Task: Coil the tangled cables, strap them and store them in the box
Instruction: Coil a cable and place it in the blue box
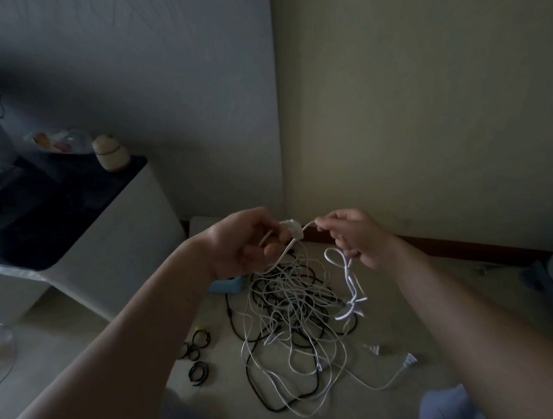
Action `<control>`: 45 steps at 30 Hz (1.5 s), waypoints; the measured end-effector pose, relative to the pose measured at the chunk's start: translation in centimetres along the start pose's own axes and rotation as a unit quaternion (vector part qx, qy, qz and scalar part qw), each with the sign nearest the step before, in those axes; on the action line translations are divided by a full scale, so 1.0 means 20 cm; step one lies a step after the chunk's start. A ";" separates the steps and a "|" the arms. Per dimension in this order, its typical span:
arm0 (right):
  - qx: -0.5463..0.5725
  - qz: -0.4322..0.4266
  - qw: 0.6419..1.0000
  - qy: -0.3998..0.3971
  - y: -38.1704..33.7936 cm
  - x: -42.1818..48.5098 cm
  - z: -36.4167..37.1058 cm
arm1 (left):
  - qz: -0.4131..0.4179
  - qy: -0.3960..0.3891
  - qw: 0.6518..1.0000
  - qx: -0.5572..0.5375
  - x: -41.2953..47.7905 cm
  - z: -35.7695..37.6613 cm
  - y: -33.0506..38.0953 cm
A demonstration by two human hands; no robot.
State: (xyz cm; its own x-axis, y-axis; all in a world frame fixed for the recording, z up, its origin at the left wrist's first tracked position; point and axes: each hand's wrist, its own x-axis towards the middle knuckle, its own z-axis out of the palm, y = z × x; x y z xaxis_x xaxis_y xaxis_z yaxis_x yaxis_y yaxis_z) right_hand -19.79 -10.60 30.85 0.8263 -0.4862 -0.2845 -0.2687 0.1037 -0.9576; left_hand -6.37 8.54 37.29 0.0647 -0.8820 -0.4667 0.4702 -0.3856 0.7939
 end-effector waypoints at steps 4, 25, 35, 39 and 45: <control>0.010 0.018 0.995 0.093 -0.09 -0.01 0.10 | 0.009 0.015 0.998 0.056 0.08 0.02 -0.06; 0.124 0.039 0.991 0.025 -0.17 -0.10 0.27 | 0.148 0.429 0.862 0.227 0.15 0.07 -0.13; 0.095 -0.010 0.993 -0.074 -0.22 -0.16 0.34 | 0.149 0.328 0.925 -0.121 0.13 0.16 -0.12; 0.070 0.010 0.991 -0.117 -0.18 -0.20 0.40 | 0.187 0.285 0.903 -0.263 0.11 0.17 -0.02; 0.011 -0.055 0.986 -0.155 -0.17 -0.19 0.37 | 0.237 0.301 0.854 -0.353 0.08 0.09 0.04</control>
State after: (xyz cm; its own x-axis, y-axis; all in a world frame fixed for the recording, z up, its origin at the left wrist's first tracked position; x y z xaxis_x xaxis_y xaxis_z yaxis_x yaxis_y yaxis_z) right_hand -18.36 -2.57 34.95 0.9624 -0.2079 -0.1751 -0.1604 0.0859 -0.9833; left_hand -7.46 6.22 37.93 0.7361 -0.5120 -0.4427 0.6646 0.4227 0.6162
